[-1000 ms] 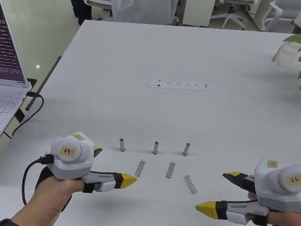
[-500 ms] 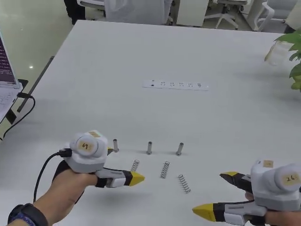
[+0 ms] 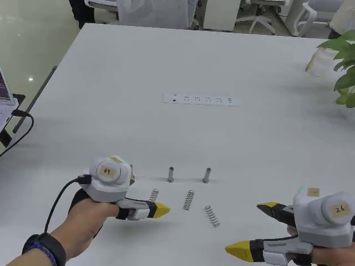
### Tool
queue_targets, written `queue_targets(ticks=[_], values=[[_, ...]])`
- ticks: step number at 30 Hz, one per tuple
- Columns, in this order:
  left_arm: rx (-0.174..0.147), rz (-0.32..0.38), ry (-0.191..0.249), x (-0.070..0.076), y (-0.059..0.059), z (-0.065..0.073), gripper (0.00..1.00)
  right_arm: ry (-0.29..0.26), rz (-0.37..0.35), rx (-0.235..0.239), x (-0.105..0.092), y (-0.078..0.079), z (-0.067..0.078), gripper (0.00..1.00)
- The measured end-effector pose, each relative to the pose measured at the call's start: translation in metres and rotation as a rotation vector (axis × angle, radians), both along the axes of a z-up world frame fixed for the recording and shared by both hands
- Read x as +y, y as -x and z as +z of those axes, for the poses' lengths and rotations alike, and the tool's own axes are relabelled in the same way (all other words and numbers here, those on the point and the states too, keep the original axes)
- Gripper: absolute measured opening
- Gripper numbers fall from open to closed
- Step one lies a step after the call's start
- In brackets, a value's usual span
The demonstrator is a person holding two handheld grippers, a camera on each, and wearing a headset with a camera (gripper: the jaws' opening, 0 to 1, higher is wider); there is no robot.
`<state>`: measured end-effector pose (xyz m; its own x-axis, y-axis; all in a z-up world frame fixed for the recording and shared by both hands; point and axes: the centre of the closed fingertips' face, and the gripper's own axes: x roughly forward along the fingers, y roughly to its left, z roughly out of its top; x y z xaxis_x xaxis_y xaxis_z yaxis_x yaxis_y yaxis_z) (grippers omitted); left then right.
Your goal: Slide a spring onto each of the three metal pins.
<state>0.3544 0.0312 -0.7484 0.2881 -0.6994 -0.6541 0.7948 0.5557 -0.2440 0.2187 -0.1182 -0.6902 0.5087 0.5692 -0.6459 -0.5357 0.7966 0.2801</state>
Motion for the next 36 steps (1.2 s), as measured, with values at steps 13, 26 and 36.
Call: queue_targets(ticks=[13,26,36], values=[[0.024,0.026,-0.015,-0.006,-0.001,-0.019,0.65,-0.001,-0.007,0.005,-0.004,0.004,0.001,0.86],[0.017,0.034,-0.056,-0.003,0.0,-0.033,0.49,-0.007,-0.03,0.022,-0.007,0.009,-0.004,0.83],[-0.032,0.03,-0.106,0.002,-0.005,-0.036,0.24,-0.014,-0.029,0.02,-0.005,0.009,-0.003,0.82]])
